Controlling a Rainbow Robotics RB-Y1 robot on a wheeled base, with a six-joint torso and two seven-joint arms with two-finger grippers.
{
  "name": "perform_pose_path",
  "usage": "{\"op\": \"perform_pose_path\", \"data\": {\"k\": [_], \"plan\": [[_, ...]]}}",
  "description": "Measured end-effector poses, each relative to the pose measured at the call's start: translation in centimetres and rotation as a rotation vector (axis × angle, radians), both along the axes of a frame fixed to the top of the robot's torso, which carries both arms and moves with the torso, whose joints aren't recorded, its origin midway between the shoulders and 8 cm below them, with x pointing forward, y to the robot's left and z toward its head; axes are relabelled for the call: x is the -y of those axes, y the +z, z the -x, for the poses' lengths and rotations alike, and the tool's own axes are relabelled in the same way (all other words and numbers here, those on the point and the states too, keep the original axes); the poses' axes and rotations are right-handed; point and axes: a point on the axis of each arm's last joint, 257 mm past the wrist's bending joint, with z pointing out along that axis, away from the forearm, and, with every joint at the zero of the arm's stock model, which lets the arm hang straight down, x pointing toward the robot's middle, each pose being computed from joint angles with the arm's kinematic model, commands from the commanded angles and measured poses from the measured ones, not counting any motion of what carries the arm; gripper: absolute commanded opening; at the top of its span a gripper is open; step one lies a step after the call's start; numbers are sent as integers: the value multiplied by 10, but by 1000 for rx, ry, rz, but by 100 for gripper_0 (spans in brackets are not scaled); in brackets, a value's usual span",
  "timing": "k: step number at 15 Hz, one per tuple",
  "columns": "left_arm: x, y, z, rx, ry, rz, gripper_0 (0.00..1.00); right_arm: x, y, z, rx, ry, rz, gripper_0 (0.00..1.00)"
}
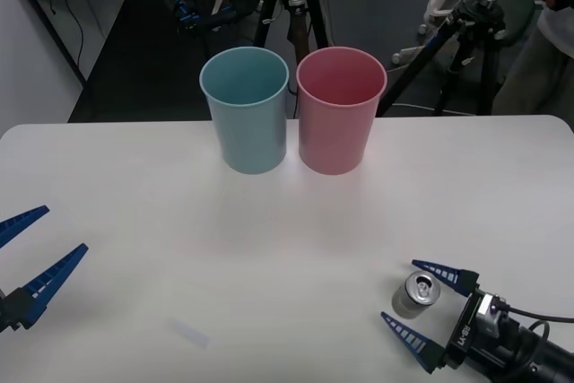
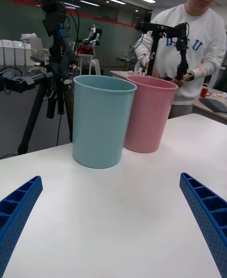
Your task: Grasp the object on the table and drop it into the matching bin: aluminum can to the light blue bin, PET bottle to the pink bin.
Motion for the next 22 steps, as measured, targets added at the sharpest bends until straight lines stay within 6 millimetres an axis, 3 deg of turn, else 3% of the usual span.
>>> {"op": "perform_pose_path", "data": {"k": [5, 6, 7, 18, 22], "plan": [[0, 0, 0, 0, 0, 0, 100, -8, -1, -9, 2, -10, -1, 100], [0, 0, 0, 0, 0, 0, 100, -10, -1, -9, 2, -7, -1, 28], [0, 0, 0, 0, 0, 0, 100, -11, -1, -9, 1, -5, -2, 0], [0, 0, 0, 0, 0, 0, 100, -12, 2, -9, 11, 0, 0, 0], [0, 0, 0, 0, 0, 0, 100, -10, 14, -8, 36, 13, -11, 0]]}}
